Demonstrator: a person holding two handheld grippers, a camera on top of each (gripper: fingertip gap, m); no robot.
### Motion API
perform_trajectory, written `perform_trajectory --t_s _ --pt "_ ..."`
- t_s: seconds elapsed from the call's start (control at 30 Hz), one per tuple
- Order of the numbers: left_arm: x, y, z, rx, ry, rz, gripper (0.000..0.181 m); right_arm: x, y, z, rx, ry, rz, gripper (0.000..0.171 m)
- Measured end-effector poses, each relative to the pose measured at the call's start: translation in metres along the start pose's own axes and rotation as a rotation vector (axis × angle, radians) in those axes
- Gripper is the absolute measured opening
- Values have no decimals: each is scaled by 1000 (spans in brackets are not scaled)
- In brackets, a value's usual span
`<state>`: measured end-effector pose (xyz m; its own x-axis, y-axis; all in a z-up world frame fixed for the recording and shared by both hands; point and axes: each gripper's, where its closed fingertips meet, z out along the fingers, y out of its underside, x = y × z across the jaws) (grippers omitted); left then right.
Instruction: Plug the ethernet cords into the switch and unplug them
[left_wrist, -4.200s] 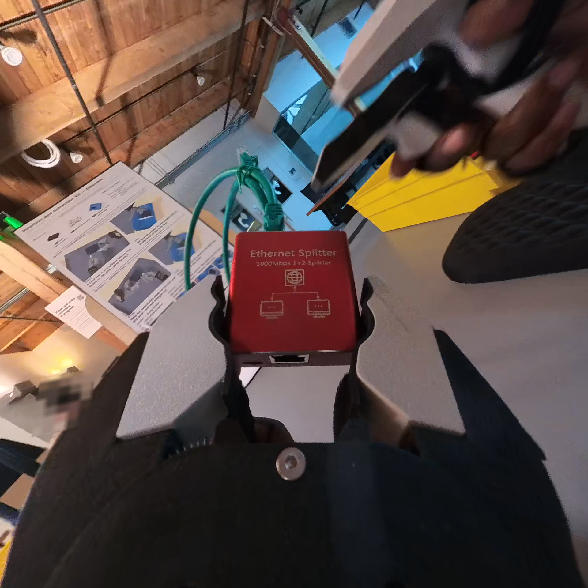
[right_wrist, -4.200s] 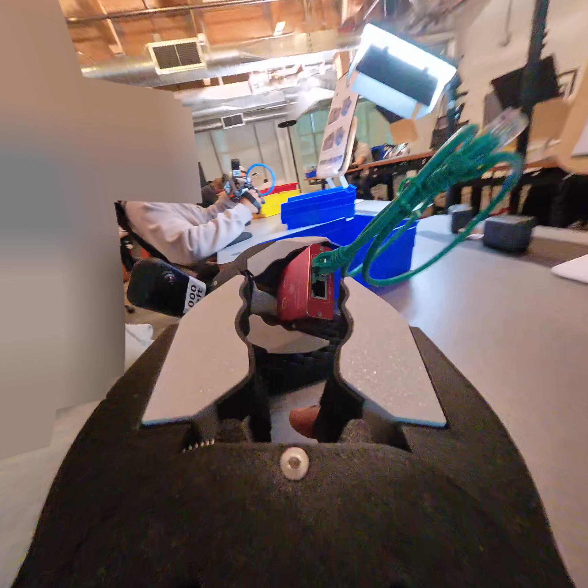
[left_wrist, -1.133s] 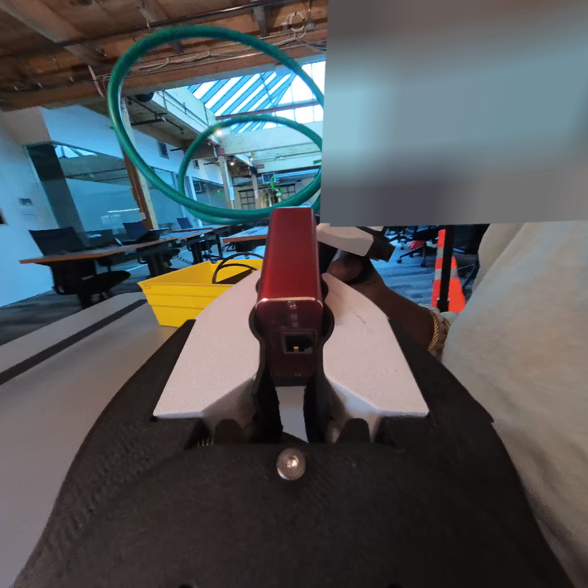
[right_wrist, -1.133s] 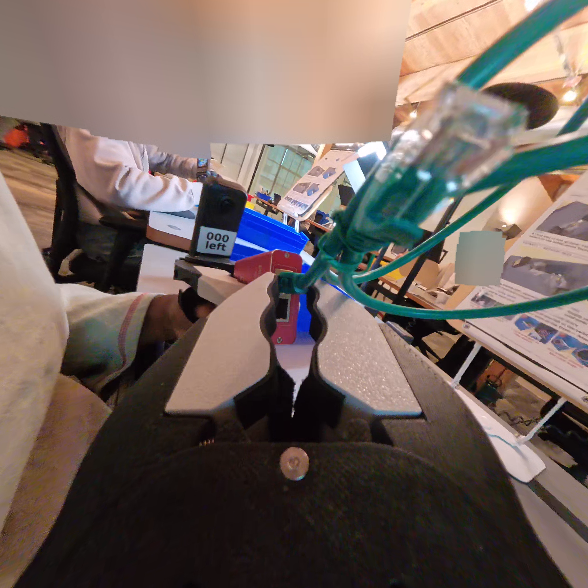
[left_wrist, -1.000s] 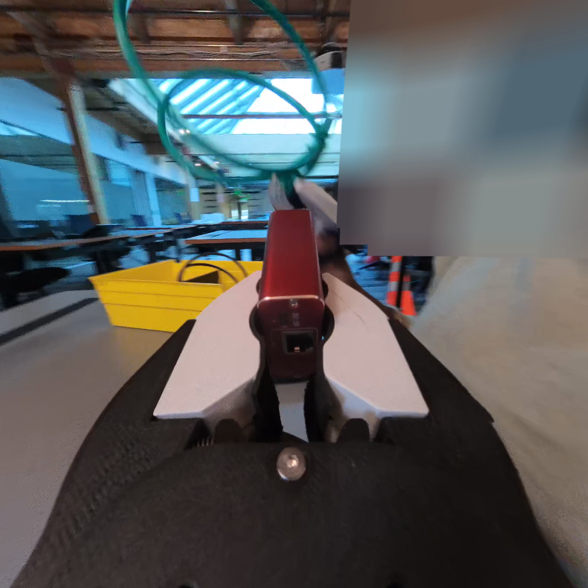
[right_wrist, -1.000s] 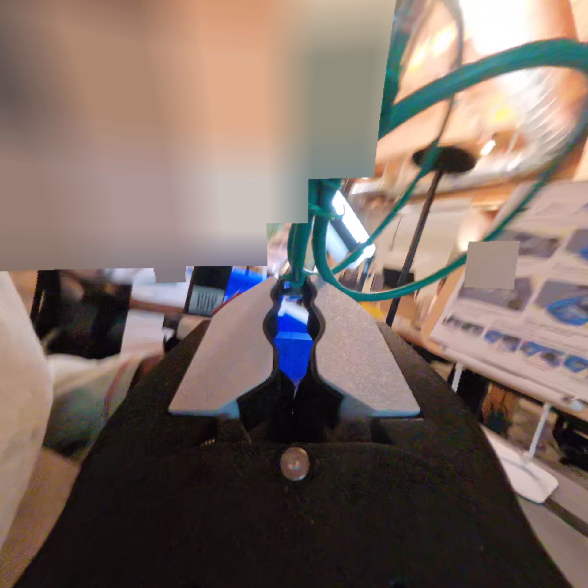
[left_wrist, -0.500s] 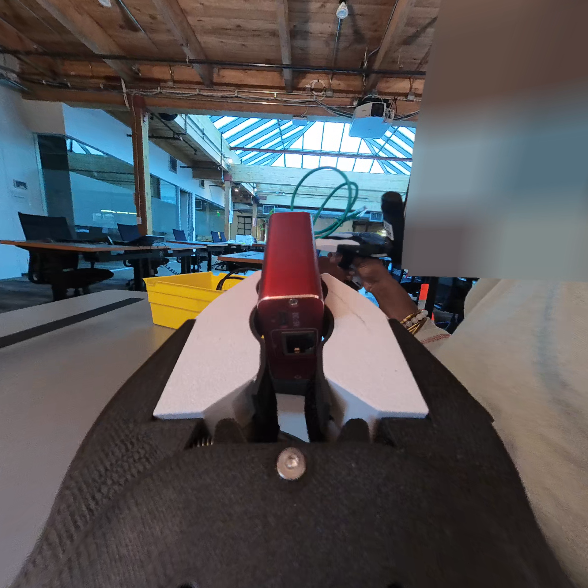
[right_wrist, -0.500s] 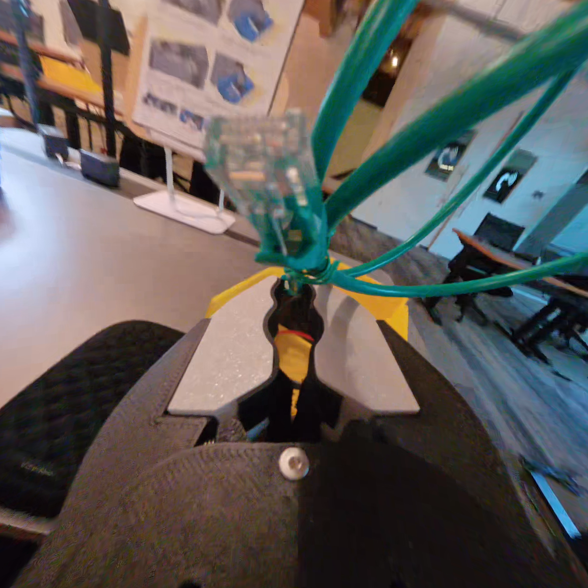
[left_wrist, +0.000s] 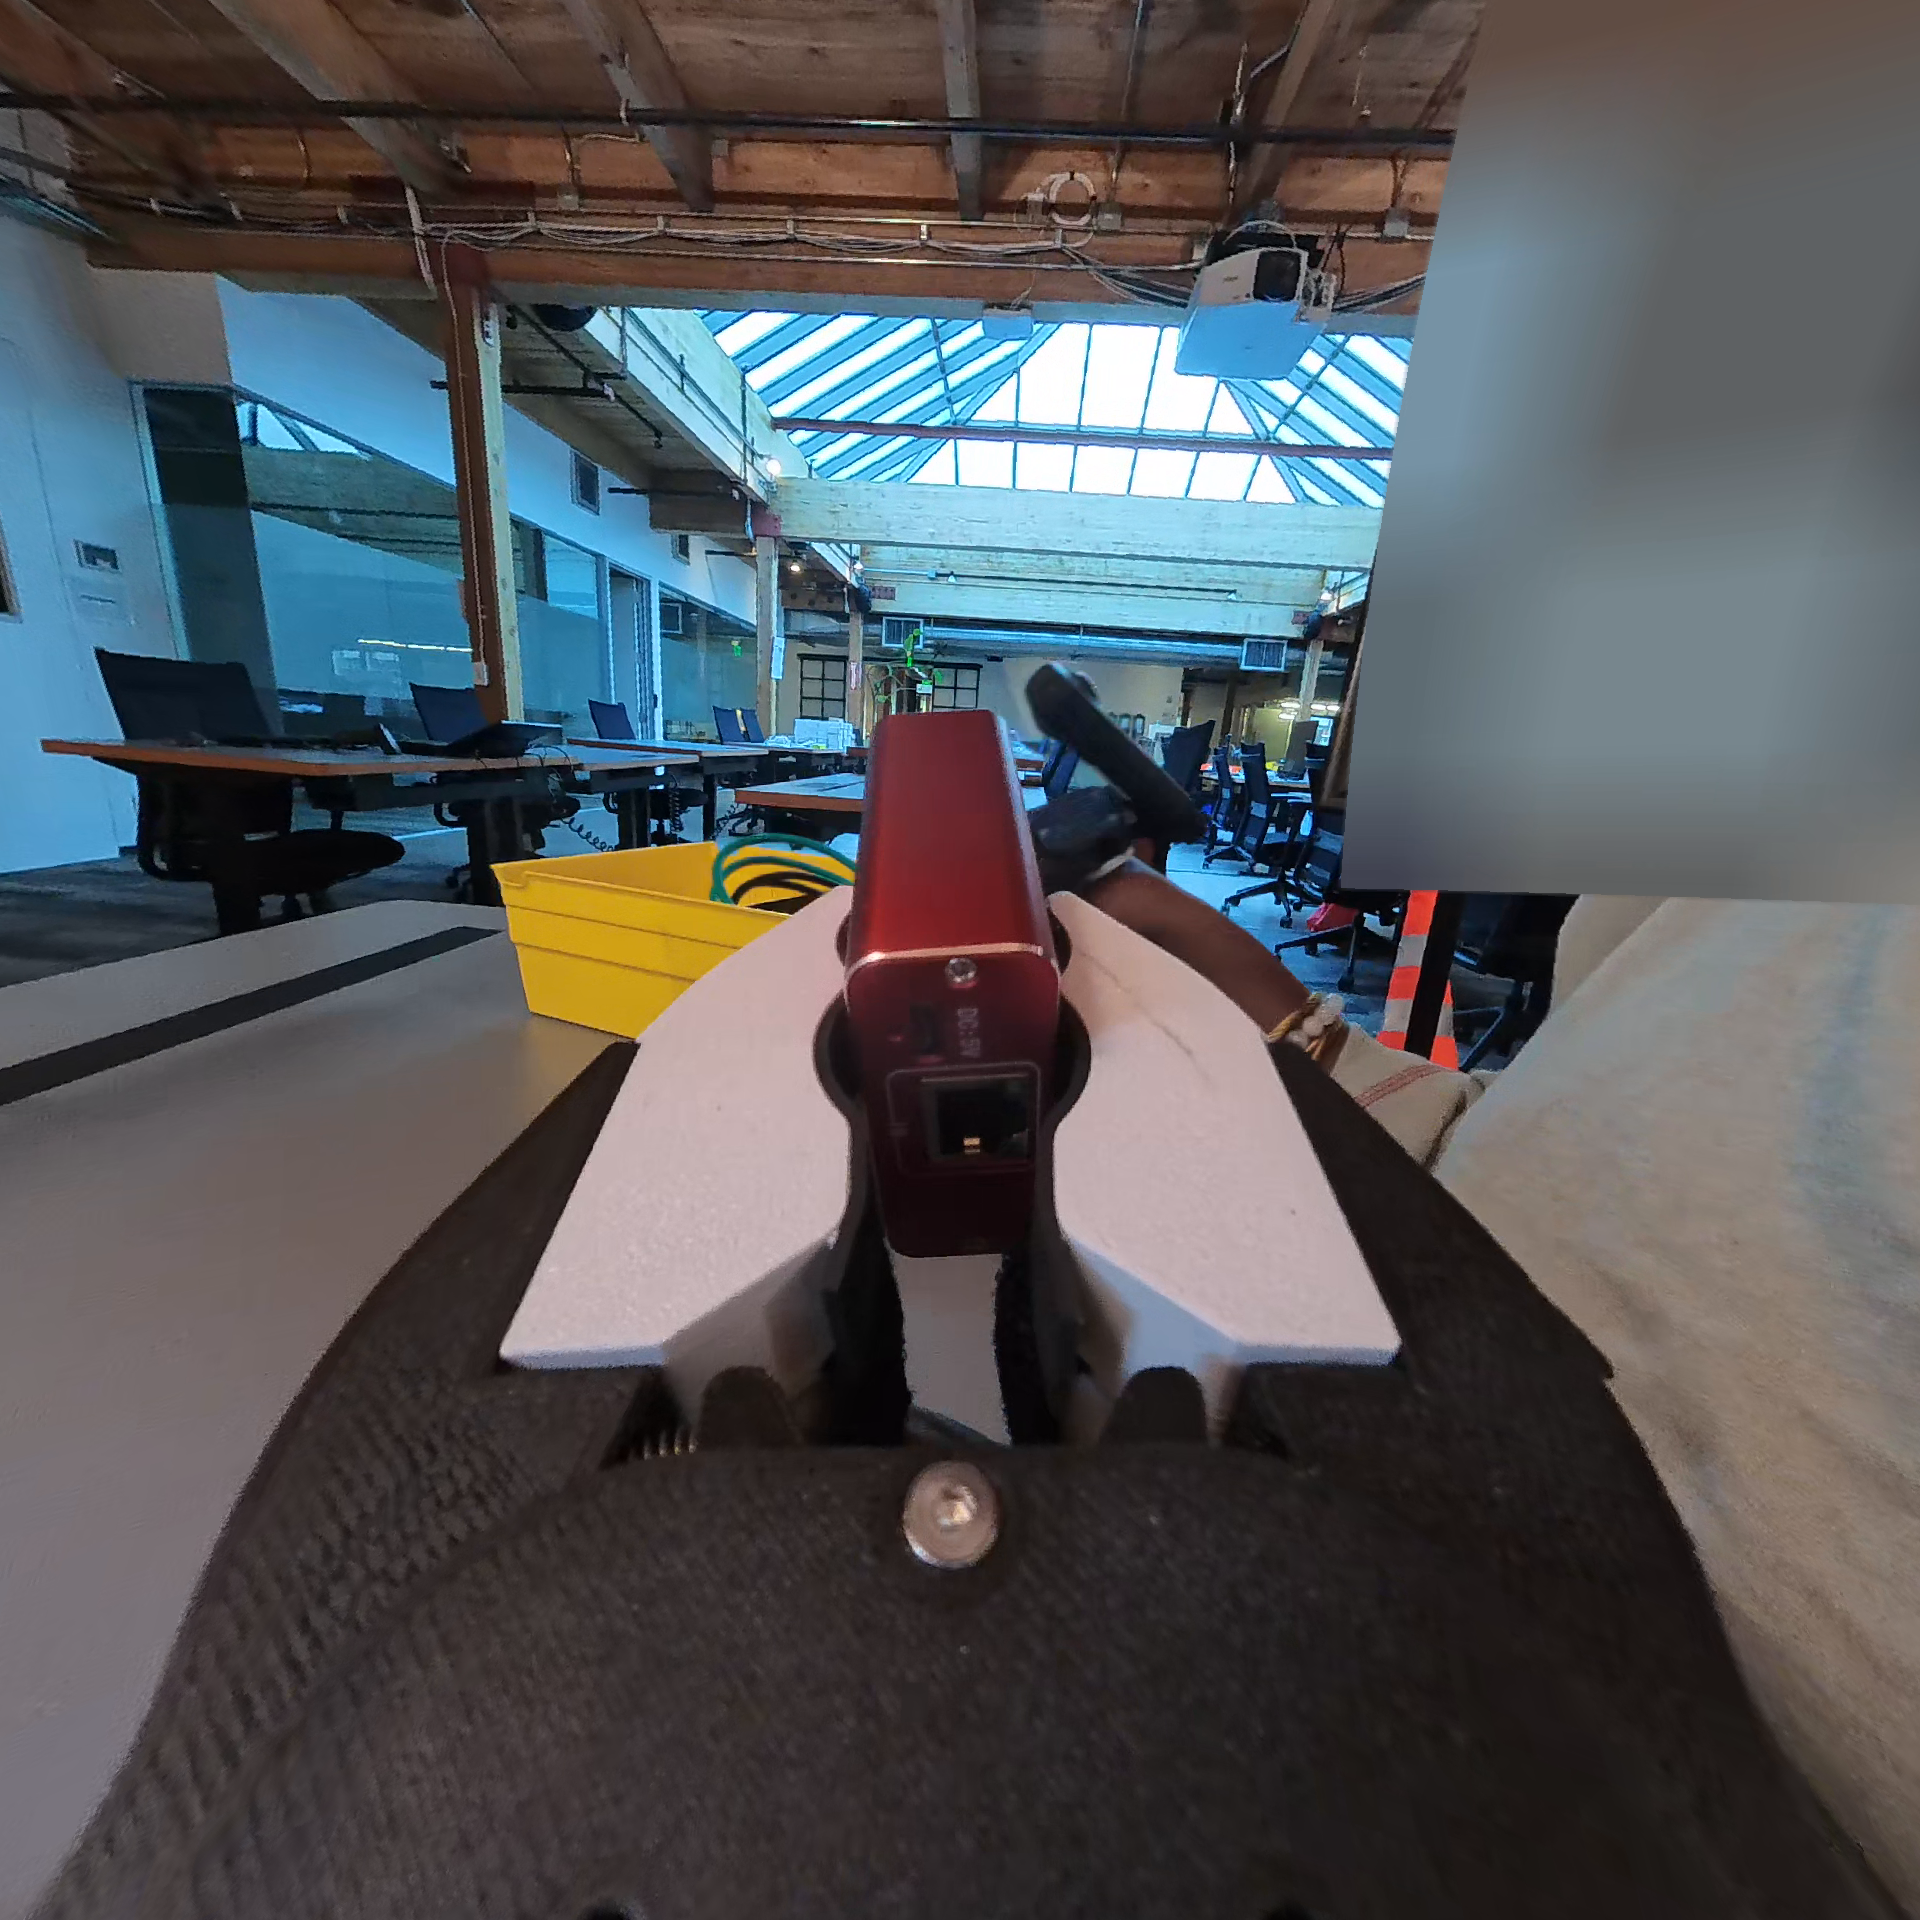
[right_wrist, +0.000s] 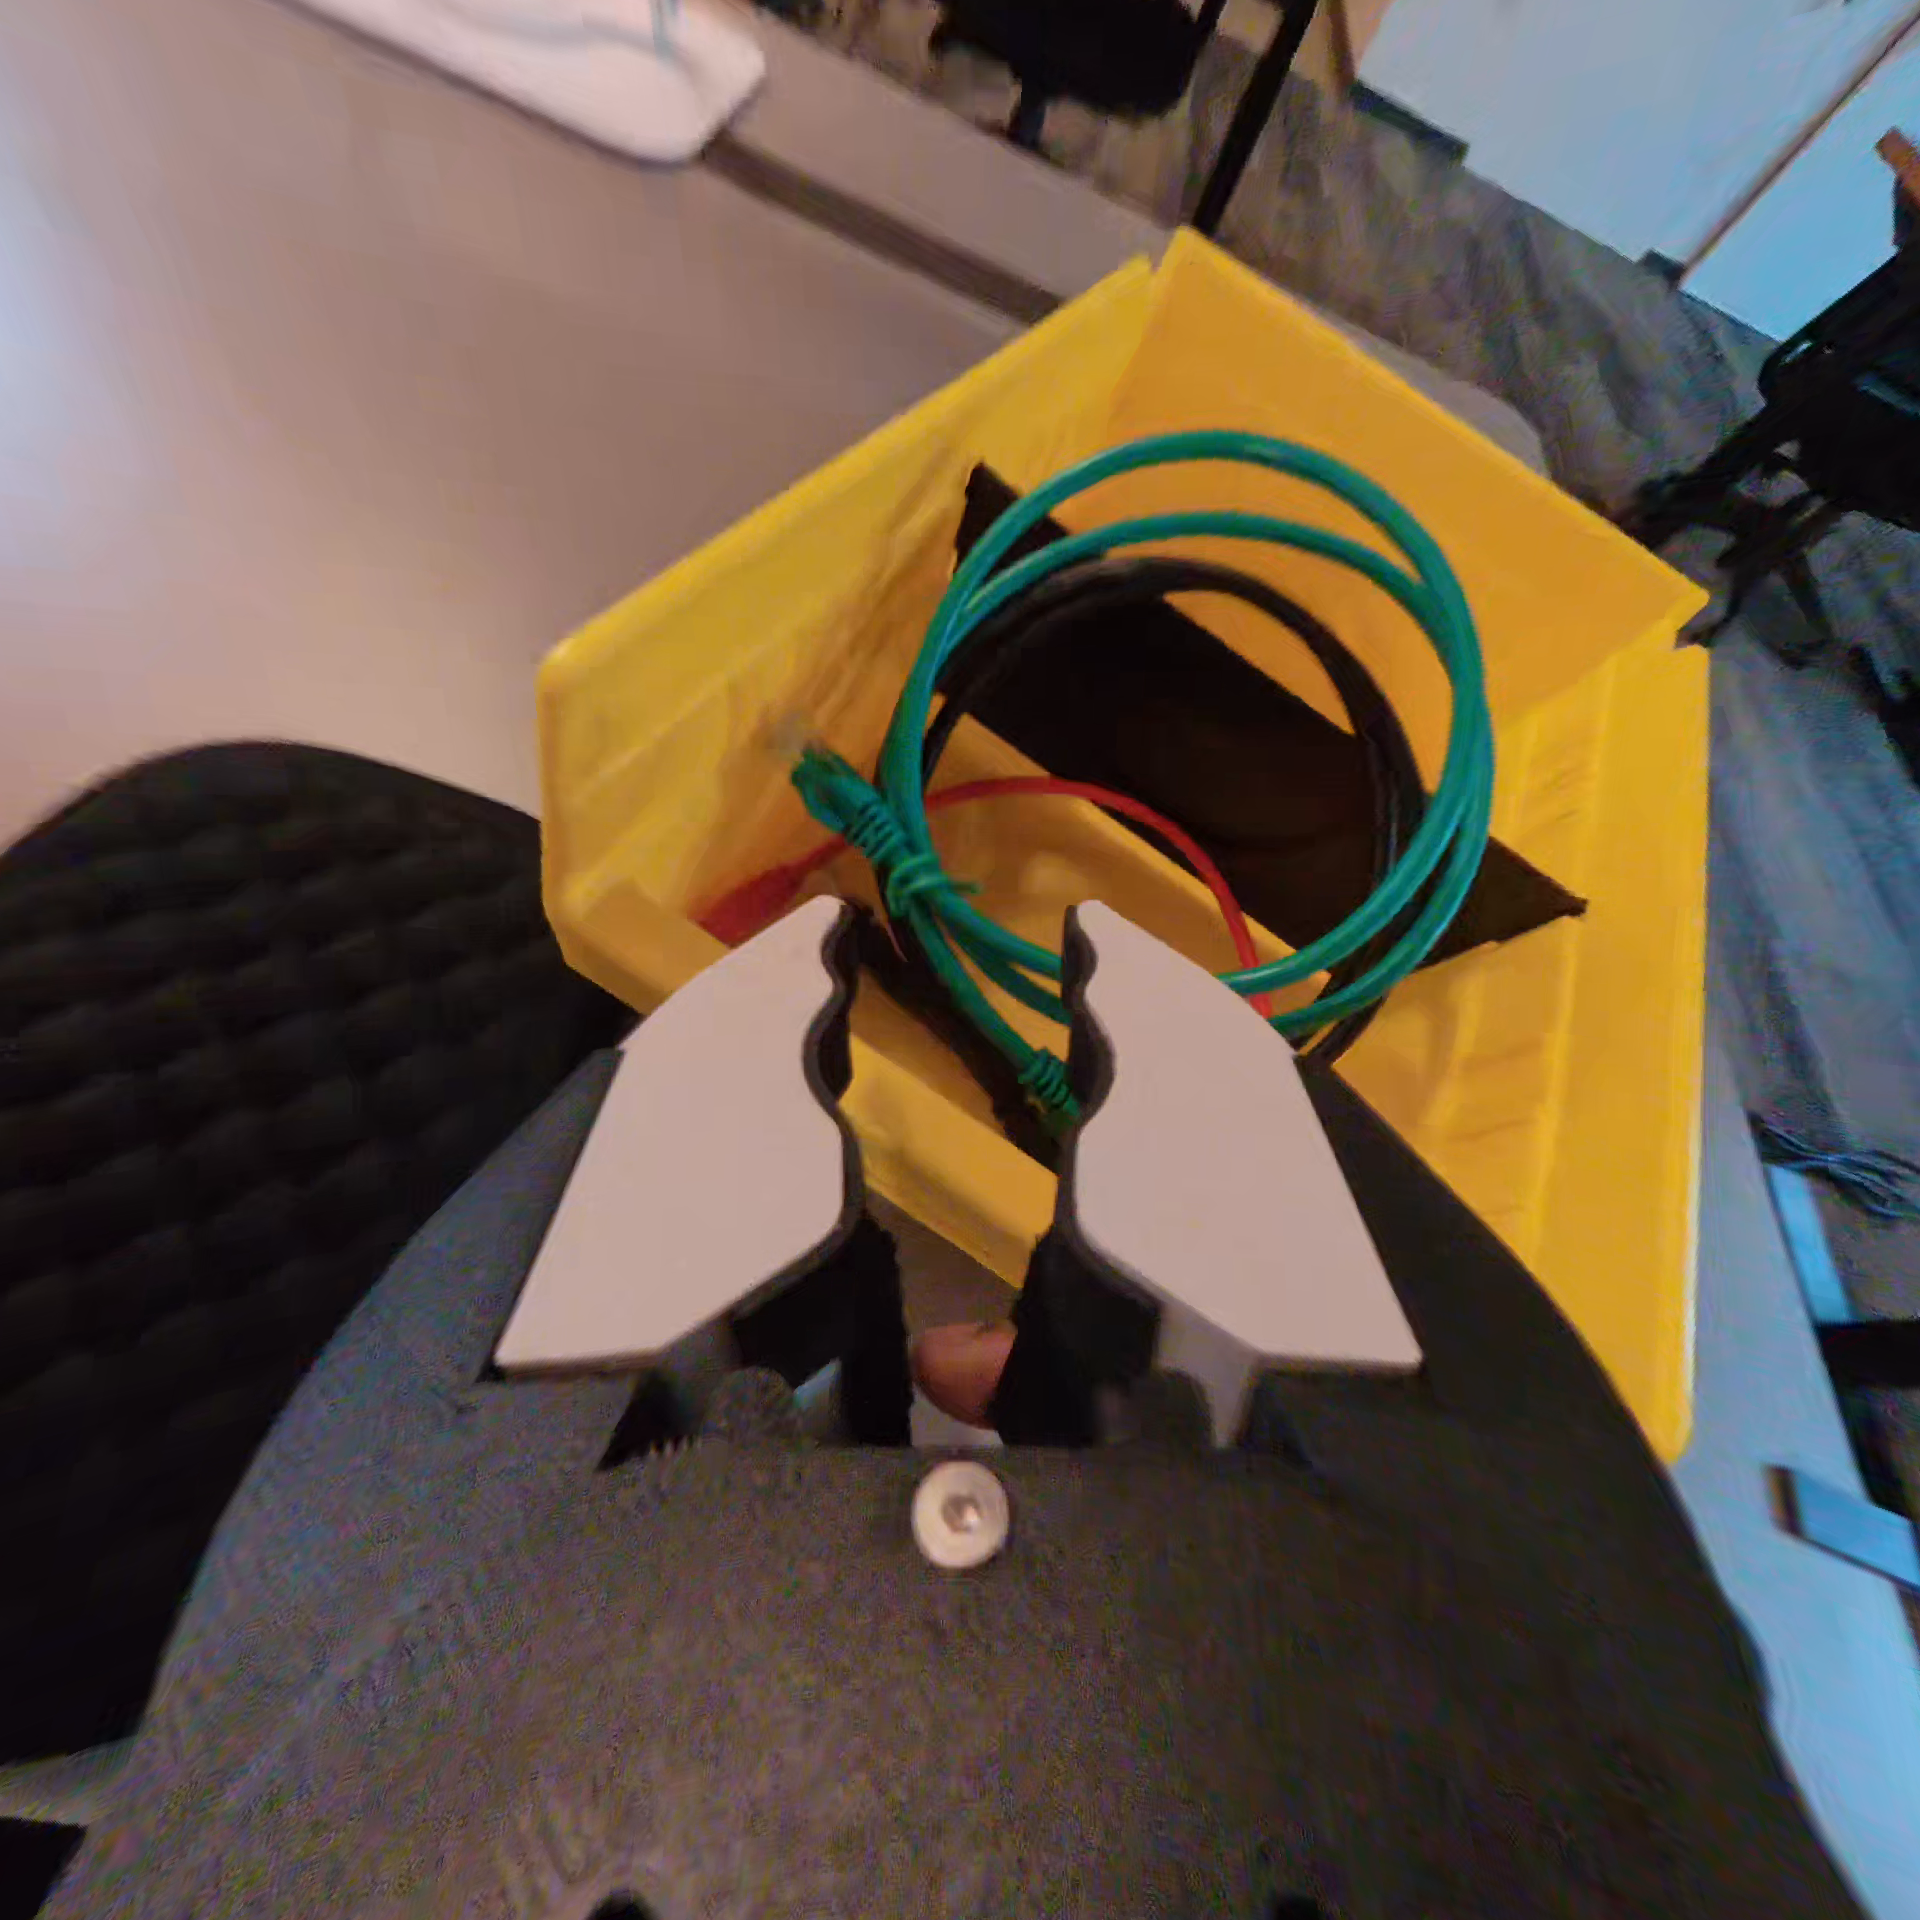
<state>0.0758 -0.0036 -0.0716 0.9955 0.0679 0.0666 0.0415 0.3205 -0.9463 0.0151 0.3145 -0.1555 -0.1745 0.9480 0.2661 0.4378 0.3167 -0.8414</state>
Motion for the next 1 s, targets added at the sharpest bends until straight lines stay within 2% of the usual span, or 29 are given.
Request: perform_trajectory --t_s 0.03,0.1,0.17,0.23,0.33,0.43,0.53,0.63,0.83,0.87,0.97,1.0 --pt "0 0 0 -1 -3 -2 29 2 -5 -5 45 -9 33 37" --pt "-1 1 0 -7 -9 -1 29 -1 -16 -16 125 -34 69 36" --pt "-1 3 1 -15 -11 -2 29 -21 -36 -30 262 -135 85 36" --pt "0 4 2 -20 -5 -1 29 -60 -72 -52 482 -345 83 42" --pt "2 6 3 -31 7 7 29 -127 -123 -88 758 -700 101 63" --pt "7 9 4 -49 35 7 29 -208 -135 -105 778 -1038 21 71" --pt "14 13 5 -72 74 12 29 -269 -132 -105 707 -1234 -41 72" --pt "19 15 6 -82 108 -12 29 -298 -129 -98 643 -1300 -81 68" --pt "25 22 8 -129 133 20 29 -300 -136 -102 627 -1426 34 34" --pt "27 23 8 -134 143 24 29 -300 -135 -102 632 -1427 28 27" --pt "21 28 11 -152 98 47 31 -292 -138 -101 699 -1342 -24 25" --pt "17 28 12 -149 68 56 39 -284 -143 -101 736 -1286 -36 26"
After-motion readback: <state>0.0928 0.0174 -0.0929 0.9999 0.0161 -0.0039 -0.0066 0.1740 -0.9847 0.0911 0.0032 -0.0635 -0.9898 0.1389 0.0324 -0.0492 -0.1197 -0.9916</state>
